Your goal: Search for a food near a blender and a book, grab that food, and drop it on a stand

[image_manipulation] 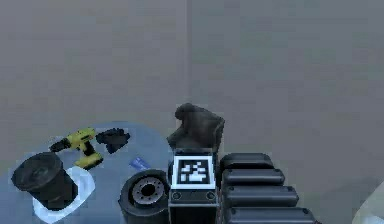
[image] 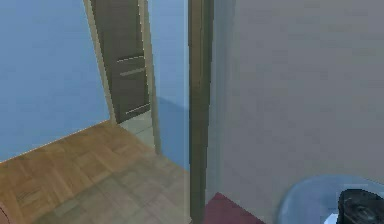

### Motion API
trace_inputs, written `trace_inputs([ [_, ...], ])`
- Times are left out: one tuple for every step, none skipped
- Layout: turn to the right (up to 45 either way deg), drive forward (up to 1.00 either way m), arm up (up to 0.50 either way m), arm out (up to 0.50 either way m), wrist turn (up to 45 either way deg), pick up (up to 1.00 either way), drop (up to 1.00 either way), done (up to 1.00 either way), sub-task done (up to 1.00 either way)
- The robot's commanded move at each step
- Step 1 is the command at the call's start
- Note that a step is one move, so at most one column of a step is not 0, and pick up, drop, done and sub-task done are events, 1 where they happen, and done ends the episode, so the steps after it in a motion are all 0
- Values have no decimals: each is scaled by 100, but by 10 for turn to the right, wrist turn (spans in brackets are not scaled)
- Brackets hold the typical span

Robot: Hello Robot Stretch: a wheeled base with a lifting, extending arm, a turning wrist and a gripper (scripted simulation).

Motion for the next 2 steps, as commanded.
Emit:
trace_inputs([
  [0, 40, 0, 0, 0, 0, 0, 0, 0],
  [-270, 0, 0, 0, 0, 0, 0, 0, 0],
])
